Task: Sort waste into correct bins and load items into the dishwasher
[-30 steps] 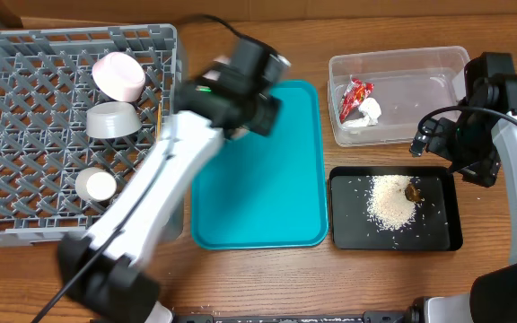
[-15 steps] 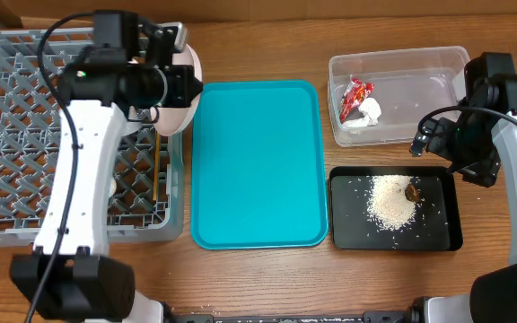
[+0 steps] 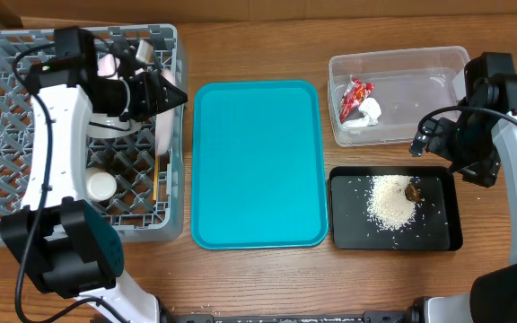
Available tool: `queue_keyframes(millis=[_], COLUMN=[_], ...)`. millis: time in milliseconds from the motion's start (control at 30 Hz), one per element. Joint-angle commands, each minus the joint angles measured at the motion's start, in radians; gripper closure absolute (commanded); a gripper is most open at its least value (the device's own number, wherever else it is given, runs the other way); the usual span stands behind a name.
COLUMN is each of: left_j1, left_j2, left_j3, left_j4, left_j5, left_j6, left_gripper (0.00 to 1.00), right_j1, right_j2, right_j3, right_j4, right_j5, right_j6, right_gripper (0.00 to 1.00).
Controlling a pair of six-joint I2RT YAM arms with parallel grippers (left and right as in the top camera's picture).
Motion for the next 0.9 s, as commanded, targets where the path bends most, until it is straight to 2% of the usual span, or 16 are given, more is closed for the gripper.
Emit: queue_keyframes(millis=[0, 33, 133, 233, 333, 433, 600, 667, 867], left_j1=[0.028, 0.029, 0.029, 0.027, 0.020, 0.011, -0.006, -0.015, -0.084], left_j2=[-0.001, -0.013, -0.069, -0.145, -0.224, -0.278, -0.282, -0.283, -0.338], left_j3=[0.014, 0.014, 0.014, 0.014, 0.014, 0.014, -0.002, -0.021, -0.172], left_j4=[-0.017, -0.022, -0.049, -0.094, -0.158, -0.259, -0.333, -0.359, -0.355], left_j5=[0.066, 0.063, -0.010, -0.154, -0.451, -0.693, -0.702, -0.701, -0.706], left_j6=[0.006, 0.006, 0.007, -0.006, -0.158, -0.302, -0.221, -0.204, -0.176], left_gripper=[0.18, 0.14, 0.15, 0.14, 0.12, 0.02, 0.00, 0.00, 0.00], right_j1=[0.000, 0.000, 0.000, 0.001, 0.002, 0.019, 0.085, 0.109, 0.124], right_j2=[-0.018, -0.018, -0.018, -0.021, -0.040, -0.073, -0.077, -0.065, -0.057], right_j3=[0.006, 0.006, 0.006, 0.006, 0.006, 0.006, 0.006, 0.006, 0.005], right_j4=[0.004, 0.004, -0.006, 0.001, 0.060, 0.181, 0.409, 0.452, 0.370], right_j5=[-0.001, -0.001, -0.002, -0.064, -0.201, -0.322, -0.313, -0.270, -0.160], right_j6=[-0.005, -0.005, -0.006, -0.097, -0.192, -0.243, -0.243, -0.240, -0.171], right_gripper=[0.00, 0.00, 0.00, 0.00, 0.00, 0.00, 0.00, 0.00, 0.00])
